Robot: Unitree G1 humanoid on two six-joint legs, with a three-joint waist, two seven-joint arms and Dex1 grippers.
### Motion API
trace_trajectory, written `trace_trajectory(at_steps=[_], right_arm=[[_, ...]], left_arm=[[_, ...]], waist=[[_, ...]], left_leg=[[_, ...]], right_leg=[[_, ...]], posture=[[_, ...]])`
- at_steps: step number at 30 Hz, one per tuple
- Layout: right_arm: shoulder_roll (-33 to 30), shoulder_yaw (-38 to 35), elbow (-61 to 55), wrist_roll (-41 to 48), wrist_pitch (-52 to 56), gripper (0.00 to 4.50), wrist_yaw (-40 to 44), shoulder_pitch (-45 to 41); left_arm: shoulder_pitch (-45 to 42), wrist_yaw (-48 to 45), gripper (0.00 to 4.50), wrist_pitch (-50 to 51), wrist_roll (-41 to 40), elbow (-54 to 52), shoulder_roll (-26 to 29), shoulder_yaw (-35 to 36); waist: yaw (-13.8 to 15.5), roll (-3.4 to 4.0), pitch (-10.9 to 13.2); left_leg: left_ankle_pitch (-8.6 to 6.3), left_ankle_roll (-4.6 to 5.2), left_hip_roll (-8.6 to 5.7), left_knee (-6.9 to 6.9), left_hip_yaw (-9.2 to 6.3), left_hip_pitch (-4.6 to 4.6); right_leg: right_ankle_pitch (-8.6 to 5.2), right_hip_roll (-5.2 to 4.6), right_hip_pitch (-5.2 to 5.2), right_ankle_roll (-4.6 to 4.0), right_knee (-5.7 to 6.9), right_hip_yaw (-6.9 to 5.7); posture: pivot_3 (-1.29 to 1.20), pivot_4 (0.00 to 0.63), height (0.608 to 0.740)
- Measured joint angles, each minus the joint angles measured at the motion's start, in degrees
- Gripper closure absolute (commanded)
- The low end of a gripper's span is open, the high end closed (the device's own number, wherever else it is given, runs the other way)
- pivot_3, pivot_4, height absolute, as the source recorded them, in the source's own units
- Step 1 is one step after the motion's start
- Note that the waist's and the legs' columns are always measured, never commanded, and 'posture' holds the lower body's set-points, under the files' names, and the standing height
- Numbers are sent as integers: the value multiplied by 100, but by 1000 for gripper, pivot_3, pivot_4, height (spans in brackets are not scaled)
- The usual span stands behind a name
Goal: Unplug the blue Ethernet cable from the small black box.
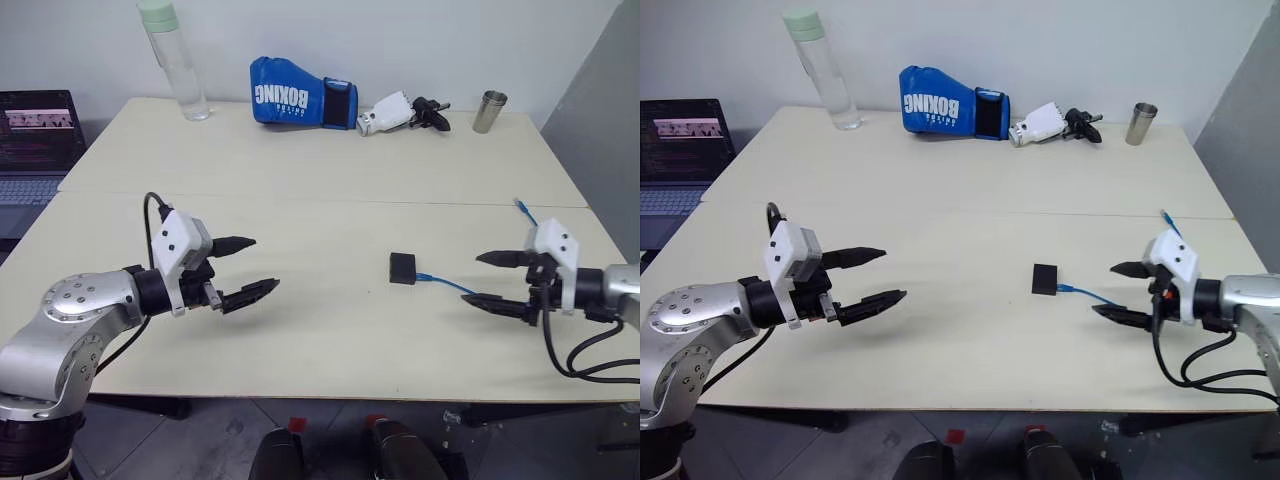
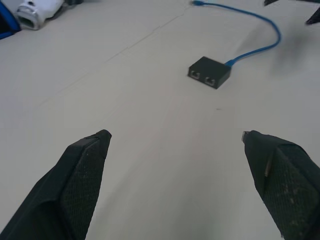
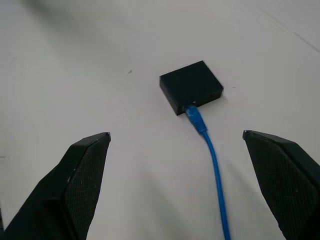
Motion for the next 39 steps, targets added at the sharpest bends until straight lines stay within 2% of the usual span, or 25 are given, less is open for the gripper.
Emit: trace_trajectory(at_steps=[10,19,22,28,37,39], right_arm=[[864,1211,1876,-1108,-953,0,65,-1196],[1283,1634,3248,-1678,-1737,0,395,-1777],[1376,1641,3610,-1813,-1963,461,492,-1921],[1500,1672,3909,-2052,-2259,1822,622,-2101],[1553,1855,4041,-2405,-2931,4227,756,-2219],[1553,1861,4031,-2510,-3091,4350,735,-2218]], left_arm=[[-286,-365,8,84,-79,-6,-22,-742],[-400,-566,8,-140,136,1,-95,-1184],[-425,-602,0,-179,188,20,-124,-1294],[-508,-712,0,-281,324,93,-166,-1410],[-619,-926,0,-413,399,377,-189,-1438],[-619,-967,0,-413,394,473,-200,-1438]], waist=[[7,3,1],[7,4,2],[6,4,3],[5,5,2],[3,5,2],[3,5,2]], left_leg=[[0,0,-1,8,1,-2],[1,-1,0,12,3,-3],[0,-1,0,16,3,-3],[0,0,0,19,3,-2],[-1,1,1,43,0,1],[-2,3,0,53,0,0]], right_leg=[[0,0,0,-1,0,0],[1,0,0,-2,3,0],[1,0,0,-2,4,0],[1,0,2,-2,7,0],[1,0,11,-1,17,-1],[1,0,11,-1,27,0]], posture=[[0,150,740],[0,150,740],[0,150,740],[0,150,740],[0,150,740],[0,150,740]])
